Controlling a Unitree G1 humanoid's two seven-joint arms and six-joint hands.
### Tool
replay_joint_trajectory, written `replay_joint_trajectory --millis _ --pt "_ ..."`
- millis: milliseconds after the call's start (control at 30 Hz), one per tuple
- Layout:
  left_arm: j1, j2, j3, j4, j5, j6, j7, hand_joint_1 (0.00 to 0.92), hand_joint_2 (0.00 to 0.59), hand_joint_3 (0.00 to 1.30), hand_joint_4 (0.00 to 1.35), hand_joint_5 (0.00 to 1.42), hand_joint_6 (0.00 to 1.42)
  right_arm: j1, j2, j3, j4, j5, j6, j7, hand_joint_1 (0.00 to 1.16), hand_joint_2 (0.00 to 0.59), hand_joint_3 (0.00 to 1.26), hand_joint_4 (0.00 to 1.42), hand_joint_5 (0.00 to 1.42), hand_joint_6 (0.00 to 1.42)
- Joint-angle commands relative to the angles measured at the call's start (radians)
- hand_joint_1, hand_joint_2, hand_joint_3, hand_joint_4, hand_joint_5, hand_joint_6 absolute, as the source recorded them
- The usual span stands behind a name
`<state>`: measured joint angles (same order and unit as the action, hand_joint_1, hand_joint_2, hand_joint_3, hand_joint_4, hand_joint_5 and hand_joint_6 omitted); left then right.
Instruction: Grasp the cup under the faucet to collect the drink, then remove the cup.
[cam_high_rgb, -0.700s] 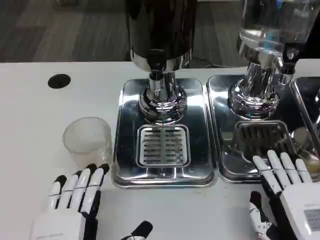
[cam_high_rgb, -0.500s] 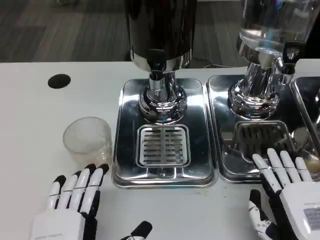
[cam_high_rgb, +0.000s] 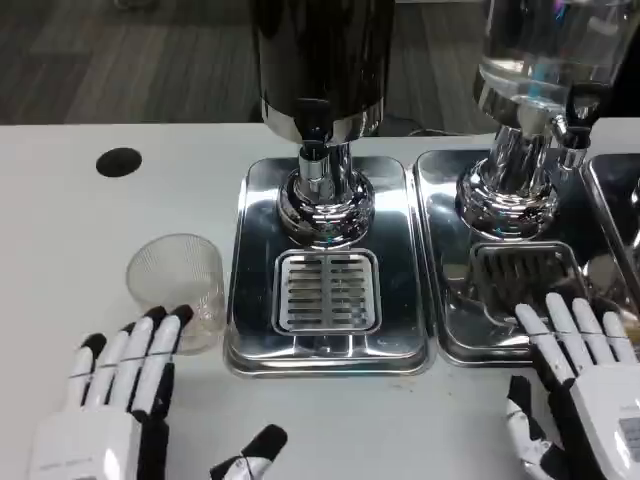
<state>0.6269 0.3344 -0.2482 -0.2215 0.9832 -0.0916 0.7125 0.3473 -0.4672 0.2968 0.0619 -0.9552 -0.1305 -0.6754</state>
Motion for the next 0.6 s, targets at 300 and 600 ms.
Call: replay_joint_trajectory --millis 300,600 --pt "-0.023 -0.017 0.121 -0.142 -0.073 -0.004 -0.078 0.0 0.013 0.03 0.0 0.03 0.01 0.038 0.012 -0.037 -0.054 0.014 0.0 -0.01 0.23 0.584 0.11 0.0 0.0 0.0" --pt "-0.158 0.003 0.243 -0.139 -0.157 0.074 -0.301 0.0 0.013 0.0 0.0 0.0 0.0 0.063 0.013 -0.056 -0.126 0.001 0.036 0.039 0.24 0.578 0.11 0.0 0.0 0.0"
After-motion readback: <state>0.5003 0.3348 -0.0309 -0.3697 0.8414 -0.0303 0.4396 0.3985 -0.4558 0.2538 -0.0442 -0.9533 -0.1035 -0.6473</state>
